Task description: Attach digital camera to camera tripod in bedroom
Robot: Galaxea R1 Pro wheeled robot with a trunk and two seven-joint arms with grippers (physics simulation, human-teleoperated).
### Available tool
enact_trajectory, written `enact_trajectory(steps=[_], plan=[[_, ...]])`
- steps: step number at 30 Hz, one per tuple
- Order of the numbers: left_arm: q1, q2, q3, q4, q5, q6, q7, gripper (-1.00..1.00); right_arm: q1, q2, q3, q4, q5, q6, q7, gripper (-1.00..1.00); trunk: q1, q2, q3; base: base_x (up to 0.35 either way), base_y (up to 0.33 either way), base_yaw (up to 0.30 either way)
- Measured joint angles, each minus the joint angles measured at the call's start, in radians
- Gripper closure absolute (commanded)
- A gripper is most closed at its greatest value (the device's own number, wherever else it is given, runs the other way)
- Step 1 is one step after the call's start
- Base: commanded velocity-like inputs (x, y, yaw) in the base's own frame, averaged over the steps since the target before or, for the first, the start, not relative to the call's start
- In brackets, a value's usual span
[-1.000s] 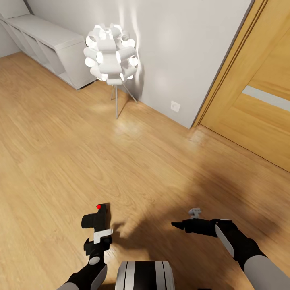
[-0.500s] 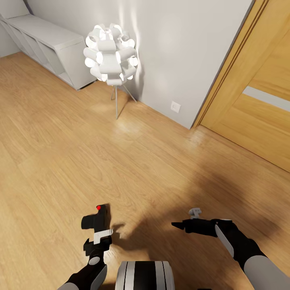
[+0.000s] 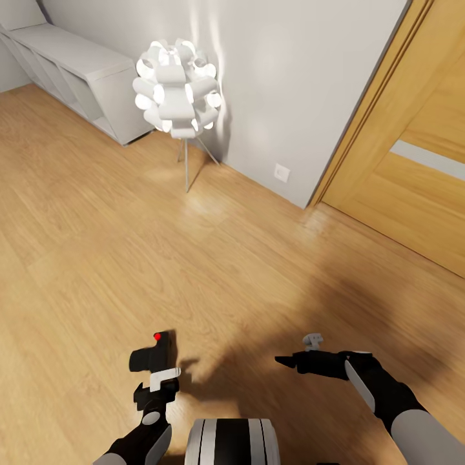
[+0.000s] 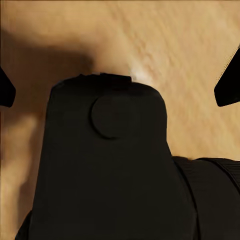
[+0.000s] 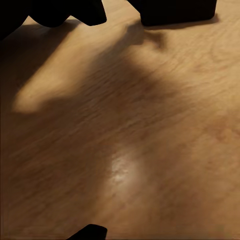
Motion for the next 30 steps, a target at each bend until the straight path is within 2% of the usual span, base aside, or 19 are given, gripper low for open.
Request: enact_trajectory(steps=[30], plan=[[0.0, 0.001, 0.002, 0.0, 0.002, 0.0, -0.002, -1.0, 0.0, -0.001, -0.001, 0.0, 0.0, 0.0, 0.0, -1.0, 0.0, 0.0, 0.0, 0.057, 0.0, 0.0]])
